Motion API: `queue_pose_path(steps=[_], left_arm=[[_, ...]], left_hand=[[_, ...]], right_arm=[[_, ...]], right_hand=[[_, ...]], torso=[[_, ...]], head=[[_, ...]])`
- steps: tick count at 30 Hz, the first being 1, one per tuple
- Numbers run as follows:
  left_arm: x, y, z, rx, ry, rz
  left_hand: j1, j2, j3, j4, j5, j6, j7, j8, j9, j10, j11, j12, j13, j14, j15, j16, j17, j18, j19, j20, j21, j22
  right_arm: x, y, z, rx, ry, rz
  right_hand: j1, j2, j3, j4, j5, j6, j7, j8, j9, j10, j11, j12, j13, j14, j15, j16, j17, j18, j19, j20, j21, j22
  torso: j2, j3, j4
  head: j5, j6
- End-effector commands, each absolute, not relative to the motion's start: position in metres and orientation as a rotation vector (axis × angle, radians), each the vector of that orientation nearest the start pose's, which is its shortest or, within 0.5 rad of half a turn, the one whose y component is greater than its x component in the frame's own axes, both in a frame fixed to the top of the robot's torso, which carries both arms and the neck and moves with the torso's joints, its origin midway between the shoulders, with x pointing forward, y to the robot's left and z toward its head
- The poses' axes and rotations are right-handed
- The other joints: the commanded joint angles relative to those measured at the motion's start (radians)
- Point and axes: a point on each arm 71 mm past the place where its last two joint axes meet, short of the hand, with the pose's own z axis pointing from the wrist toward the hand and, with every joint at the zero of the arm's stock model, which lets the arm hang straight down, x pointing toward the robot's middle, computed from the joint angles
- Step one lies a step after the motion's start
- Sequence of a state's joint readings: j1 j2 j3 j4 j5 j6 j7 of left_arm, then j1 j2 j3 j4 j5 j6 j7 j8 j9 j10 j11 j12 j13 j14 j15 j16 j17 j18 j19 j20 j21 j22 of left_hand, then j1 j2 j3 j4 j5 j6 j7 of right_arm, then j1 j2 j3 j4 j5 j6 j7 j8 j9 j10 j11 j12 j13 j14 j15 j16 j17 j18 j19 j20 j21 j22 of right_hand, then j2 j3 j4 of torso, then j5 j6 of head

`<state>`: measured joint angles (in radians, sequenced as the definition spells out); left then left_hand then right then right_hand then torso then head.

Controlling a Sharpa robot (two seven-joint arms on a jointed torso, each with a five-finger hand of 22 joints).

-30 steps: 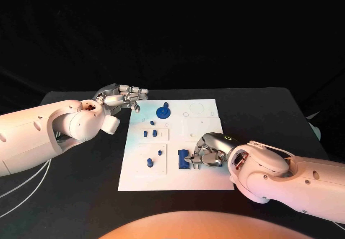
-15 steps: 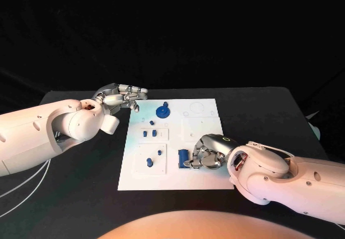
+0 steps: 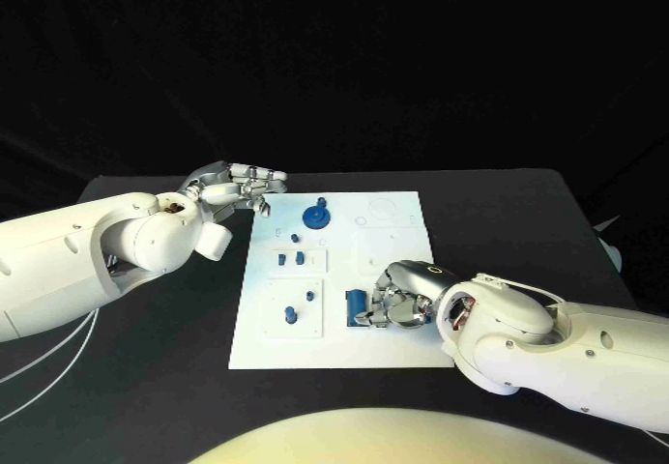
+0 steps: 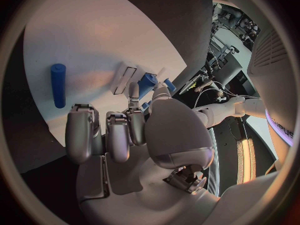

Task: Assemble the parts on the task board

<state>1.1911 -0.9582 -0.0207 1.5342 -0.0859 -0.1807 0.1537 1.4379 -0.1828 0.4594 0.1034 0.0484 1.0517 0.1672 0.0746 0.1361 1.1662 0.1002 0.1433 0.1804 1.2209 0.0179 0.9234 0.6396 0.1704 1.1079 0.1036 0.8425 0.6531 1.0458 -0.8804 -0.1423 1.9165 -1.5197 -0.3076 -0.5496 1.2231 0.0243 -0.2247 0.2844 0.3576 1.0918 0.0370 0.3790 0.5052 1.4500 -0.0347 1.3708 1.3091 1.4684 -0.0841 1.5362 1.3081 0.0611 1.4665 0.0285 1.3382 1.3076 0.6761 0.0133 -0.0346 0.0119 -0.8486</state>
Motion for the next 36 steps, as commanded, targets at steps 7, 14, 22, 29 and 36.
queue_pose_path(steps=[7,14,22,29,36], left_arm=[[0.481,0.254,-0.187,-1.150,1.668,-1.434],[0.481,0.254,-0.187,-1.151,1.669,-1.434],[0.481,0.254,-0.187,-1.151,1.670,-1.434],[0.481,0.254,-0.187,-1.151,1.669,-1.434],[0.481,0.254,-0.187,-1.151,1.669,-1.434]], left_hand=[[-0.001,0.009,-0.007,0.002,0.000,-0.007,0.003,-0.003,-0.002,-0.009,-0.002,0.006,0.002,-0.006,0.000,-0.006,-0.002,0.014,-0.004,0.002,-0.006,-0.003],[-0.001,0.009,-0.007,0.002,0.000,-0.007,0.003,-0.003,-0.002,-0.009,-0.002,0.006,0.002,-0.006,0.000,-0.006,-0.002,0.014,-0.004,0.002,-0.006,-0.003],[-0.001,0.009,-0.007,0.002,0.000,-0.007,0.003,-0.003,-0.002,-0.009,-0.002,0.006,0.002,-0.006,0.000,-0.006,-0.002,0.014,-0.004,0.002,-0.006,-0.003],[-0.001,0.009,-0.007,0.002,0.000,-0.007,0.003,-0.003,-0.002,-0.009,-0.002,0.006,0.002,-0.006,0.000,-0.006,-0.002,0.014,-0.004,0.002,-0.006,-0.003],[-0.001,0.009,-0.007,0.002,0.000,-0.007,0.003,-0.003,-0.002,-0.009,-0.002,0.006,0.002,-0.006,0.000,-0.006,-0.002,0.014,-0.004,0.002,-0.006,-0.003]], right_arm=[[0.361,-0.139,-0.250,-0.081,1.936,0.552],[0.359,-0.140,-0.246,-0.065,1.908,0.569],[0.358,-0.155,-0.235,-0.018,1.881,0.578],[0.361,-0.192,-0.224,0.025,1.855,0.524],[0.359,-0.226,-0.223,0.012,1.847,0.418]], right_hand=[[0.028,0.022,0.002,0.001,0.004,0.003,-0.005,0.008,0.002,0.010,-0.001,0.002,0.075,0.090,-0.008,0.007,0.204,-0.018,0.031,-0.007,0.007,0.206],[0.027,0.024,0.000,0.004,0.009,0.003,-0.005,0.008,0.003,0.009,-0.001,0.000,0.074,0.090,-0.009,0.006,0.202,-0.018,0.030,-0.007,0.006,0.206],[0.041,0.017,-0.005,0.000,0.024,-0.011,-0.001,0.001,0.000,-0.010,0.002,-0.032,0.046,0.086,-0.007,-0.001,0.187,-0.014,0.023,-0.007,-0.014,0.201],[0.118,-0.005,-0.005,-0.018,0.039,-0.040,0.014,-0.029,-0.015,-0.046,0.013,-0.090,0.000,0.077,0.003,-0.022,0.149,-0.005,0.004,0.001,-0.065,0.188],[0.142,-0.009,-0.004,-0.022,0.040,-0.038,0.015,-0.036,-0.021,-0.050,0.015,-0.100,-0.007,0.078,0.004,-0.021,0.151,-0.007,0.006,0.003,-0.058,0.190]], torso=[[0.000,0.0015,0.0001],[0.000,0.0014,-0.0018],[-0.001,0.0003,-0.0009],[-0.002,-0.0019,-0.0025],[-0.002,0.0007,-0.0028]], head=[[0.003,-0.002],[0.003,-0.002],[-0.001,-0.001],[-0.018,0.005],[-0.034,0.009]])
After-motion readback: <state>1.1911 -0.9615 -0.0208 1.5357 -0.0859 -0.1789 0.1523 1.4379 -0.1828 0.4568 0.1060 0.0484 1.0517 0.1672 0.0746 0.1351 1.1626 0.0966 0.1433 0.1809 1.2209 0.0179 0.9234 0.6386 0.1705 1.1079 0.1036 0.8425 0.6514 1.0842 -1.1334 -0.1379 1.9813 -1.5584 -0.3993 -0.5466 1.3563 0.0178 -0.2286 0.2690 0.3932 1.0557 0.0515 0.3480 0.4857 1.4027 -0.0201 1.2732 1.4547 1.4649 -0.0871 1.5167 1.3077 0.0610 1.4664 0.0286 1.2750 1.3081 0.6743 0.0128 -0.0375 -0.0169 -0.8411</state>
